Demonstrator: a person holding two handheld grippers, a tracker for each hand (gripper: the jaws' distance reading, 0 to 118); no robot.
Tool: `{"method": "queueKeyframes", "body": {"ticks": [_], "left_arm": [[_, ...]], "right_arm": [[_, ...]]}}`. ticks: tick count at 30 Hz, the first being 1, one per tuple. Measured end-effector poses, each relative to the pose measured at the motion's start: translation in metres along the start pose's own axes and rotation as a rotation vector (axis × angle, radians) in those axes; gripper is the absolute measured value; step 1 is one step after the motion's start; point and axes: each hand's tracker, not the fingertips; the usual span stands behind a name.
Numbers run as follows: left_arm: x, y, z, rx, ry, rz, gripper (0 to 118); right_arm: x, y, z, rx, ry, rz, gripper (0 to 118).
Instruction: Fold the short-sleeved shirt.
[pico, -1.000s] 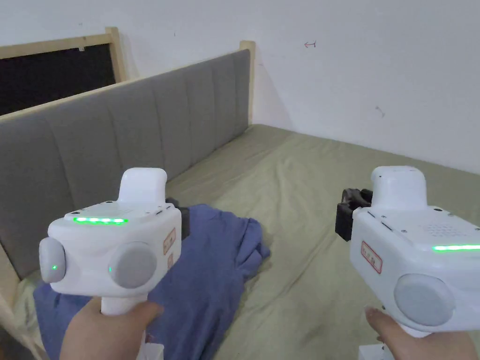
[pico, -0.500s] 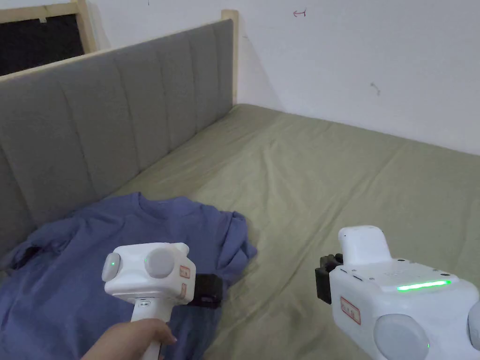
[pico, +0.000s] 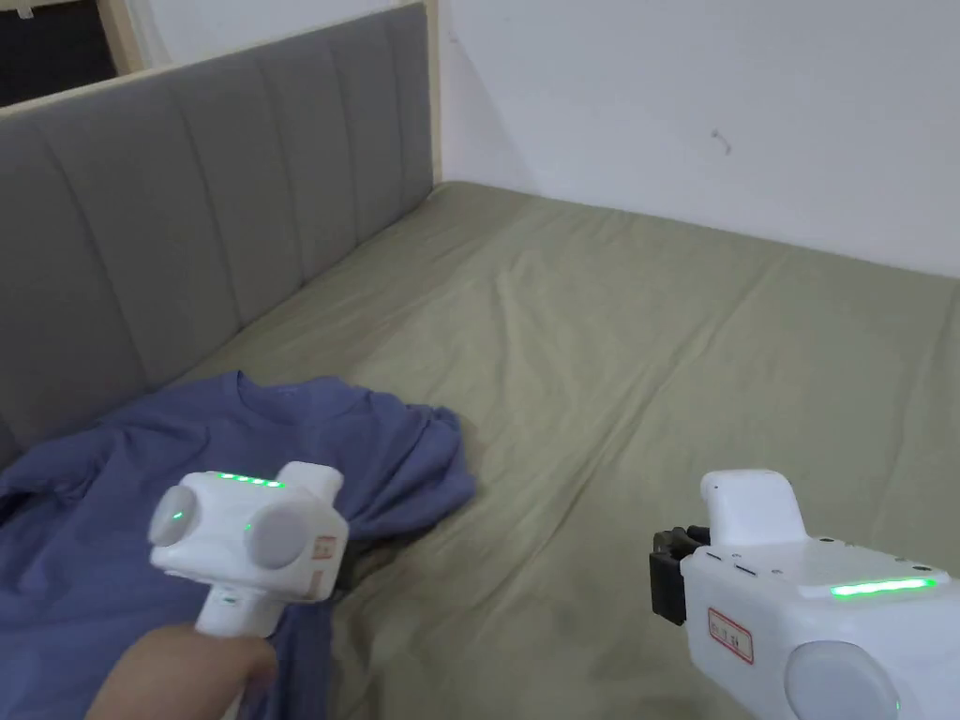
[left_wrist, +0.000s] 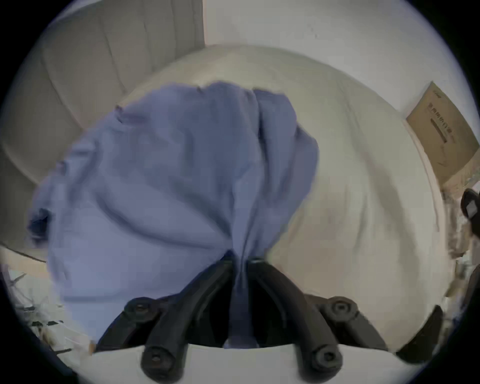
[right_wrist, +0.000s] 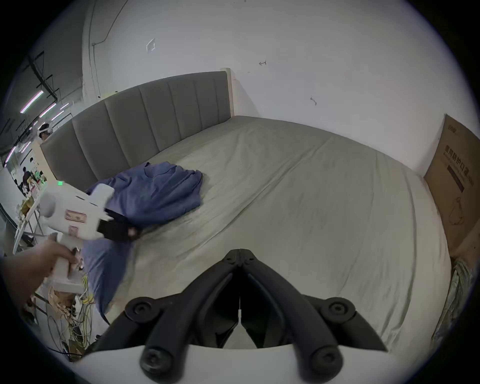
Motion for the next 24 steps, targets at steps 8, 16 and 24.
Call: {"method": "queueKeyframes", "body": {"ticks": [8, 16, 24], "left_arm": [[-0.019, 0.017, 0.163, 0.350, 0.029, -0.069, 1], [0.062, 0.071, 0.301, 0.637, -0.180, -0.186, 1], [0.221, 0.098, 0.342, 0.649, -0.564, -0.371, 1]], "right_arm": [[0.010, 0.003, 0.073, 0.100, -0.044, -0.022, 1], [0.042, -0.002, 0.172, 0.226, -0.124, -0.112, 1], [0.115, -0.028, 0.276, 0.346, -0.331, -0.184, 1]]}}
